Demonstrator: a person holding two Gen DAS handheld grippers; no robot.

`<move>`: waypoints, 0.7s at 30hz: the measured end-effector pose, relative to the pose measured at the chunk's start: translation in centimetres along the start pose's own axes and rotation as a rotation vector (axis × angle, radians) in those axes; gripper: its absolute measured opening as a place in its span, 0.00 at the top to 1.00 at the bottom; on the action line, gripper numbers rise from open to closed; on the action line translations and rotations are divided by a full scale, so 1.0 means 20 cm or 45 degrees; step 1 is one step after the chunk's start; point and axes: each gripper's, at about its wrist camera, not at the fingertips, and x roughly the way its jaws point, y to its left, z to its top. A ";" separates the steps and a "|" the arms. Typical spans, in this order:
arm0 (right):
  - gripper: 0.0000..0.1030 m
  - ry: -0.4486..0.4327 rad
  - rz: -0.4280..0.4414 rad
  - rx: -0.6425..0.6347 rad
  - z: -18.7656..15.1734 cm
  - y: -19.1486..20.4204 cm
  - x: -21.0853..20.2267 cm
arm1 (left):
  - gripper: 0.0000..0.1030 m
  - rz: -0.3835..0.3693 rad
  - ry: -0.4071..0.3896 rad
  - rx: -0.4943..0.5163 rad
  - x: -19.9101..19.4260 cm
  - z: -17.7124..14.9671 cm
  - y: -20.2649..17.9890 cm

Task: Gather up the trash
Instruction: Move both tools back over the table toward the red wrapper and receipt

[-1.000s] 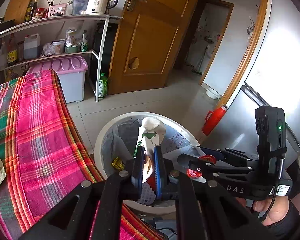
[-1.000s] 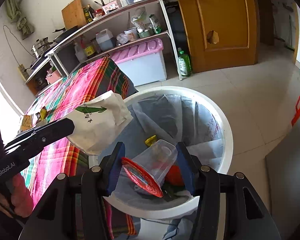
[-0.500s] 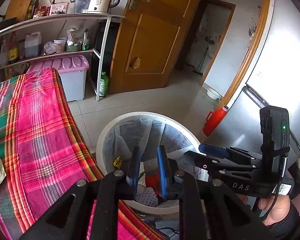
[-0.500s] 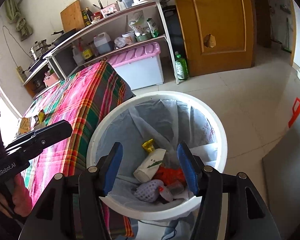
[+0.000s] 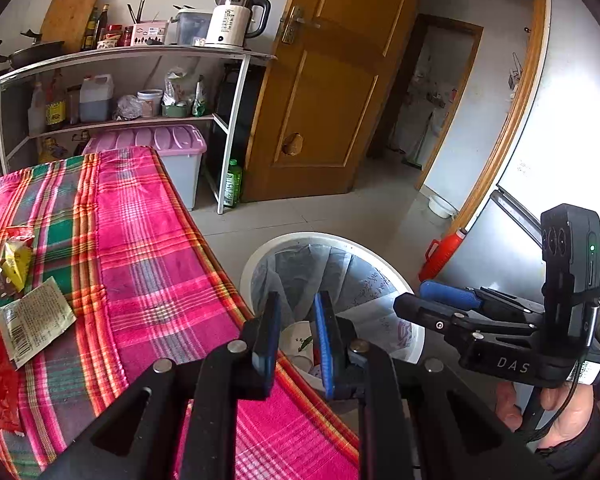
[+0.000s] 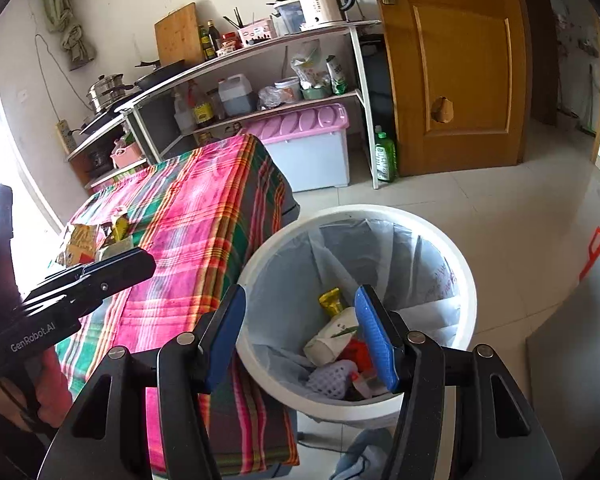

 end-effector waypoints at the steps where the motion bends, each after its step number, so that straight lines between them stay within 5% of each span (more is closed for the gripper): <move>1: 0.44 -0.005 0.011 -0.009 0.00 0.02 -0.01 | 0.82 0.008 -0.006 -0.004 -0.02 -0.01 0.01; 15: 0.44 -0.022 0.154 -0.149 -0.01 0.38 -0.02 | 0.64 0.178 -0.114 -0.103 -0.36 -0.12 0.27; 21: 0.44 -0.011 0.197 -0.188 -0.03 0.48 -0.01 | 0.63 0.242 -0.137 -0.137 -0.46 -0.18 0.36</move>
